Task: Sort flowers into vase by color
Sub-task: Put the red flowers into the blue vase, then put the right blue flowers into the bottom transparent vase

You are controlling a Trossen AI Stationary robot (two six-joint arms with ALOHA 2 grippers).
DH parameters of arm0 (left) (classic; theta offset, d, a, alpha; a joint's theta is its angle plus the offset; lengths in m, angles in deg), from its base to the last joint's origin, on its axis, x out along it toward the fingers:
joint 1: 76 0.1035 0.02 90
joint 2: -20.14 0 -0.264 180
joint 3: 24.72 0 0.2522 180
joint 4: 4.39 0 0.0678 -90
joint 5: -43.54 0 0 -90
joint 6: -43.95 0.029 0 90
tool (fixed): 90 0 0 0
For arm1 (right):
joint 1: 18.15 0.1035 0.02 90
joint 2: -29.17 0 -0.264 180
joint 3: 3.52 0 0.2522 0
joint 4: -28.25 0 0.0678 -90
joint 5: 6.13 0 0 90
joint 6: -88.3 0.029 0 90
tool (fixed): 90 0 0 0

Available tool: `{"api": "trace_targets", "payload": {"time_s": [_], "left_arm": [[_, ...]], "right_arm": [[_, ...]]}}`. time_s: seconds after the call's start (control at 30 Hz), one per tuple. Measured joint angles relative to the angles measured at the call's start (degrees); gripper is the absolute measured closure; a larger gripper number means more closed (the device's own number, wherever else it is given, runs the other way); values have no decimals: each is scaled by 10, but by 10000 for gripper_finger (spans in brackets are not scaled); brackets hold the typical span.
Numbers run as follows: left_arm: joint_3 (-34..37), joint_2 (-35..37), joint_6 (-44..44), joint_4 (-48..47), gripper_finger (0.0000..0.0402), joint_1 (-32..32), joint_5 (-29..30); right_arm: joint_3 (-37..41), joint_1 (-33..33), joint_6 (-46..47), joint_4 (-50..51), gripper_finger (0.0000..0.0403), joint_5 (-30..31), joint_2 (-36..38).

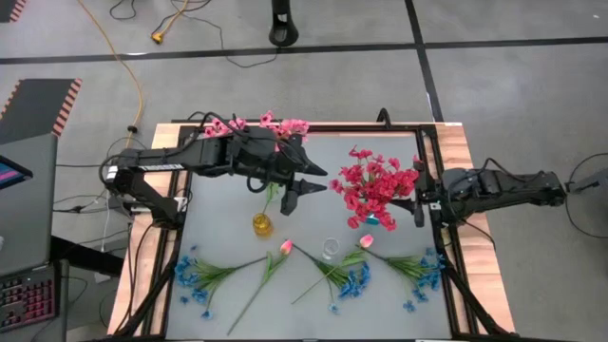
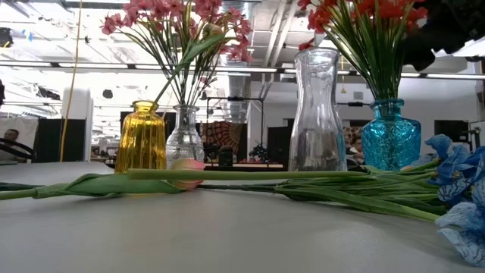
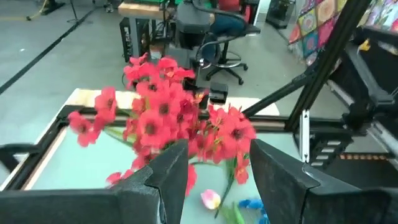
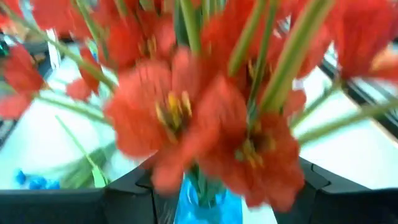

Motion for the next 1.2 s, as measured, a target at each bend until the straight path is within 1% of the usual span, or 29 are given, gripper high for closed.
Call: {"api": "trace_targets", "payload": {"time_s": [0.1, 0.2, 0.33, 0.5, 0.6, 0.7, 0.87, 1.0, 1.2], "left_arm": [[0, 10, 26, -37, 242, 0, 4], [0, 19, 32, -69, 242, 0, 20], [0, 24, 32, -103, 242, -3, 34], [0, 24, 35, -133, 242, -14, 55], [0, 24, 36, -138, 242, -20, 66], [0, 24, 35, -142, 242, -23, 69], [0, 24, 35, -150, 242, -27, 69], [0, 24, 36, -158, 242, -27, 69], [1, 24, 38, -176, 242, -27, 69]], "right_arm": [[-17, 0, 9, 13, 175, 0, -2], [-45, 0, 11, 40, 175, 0, -4], [-89, 1, 34, 115, 175, 0, -11], [-97, 1, 39, 117, 175, -15, -20], [-114, 1, 41, 142, 175, -19, -29], [-146, 0, 56, 206, 175, -19, -48], [-203, 0, 140, 339, 175, -20, -93], [-225, 0, 185, 387, 175, -48, -135], [-228, 2, 262, 390, 175, -126, -199]]}}
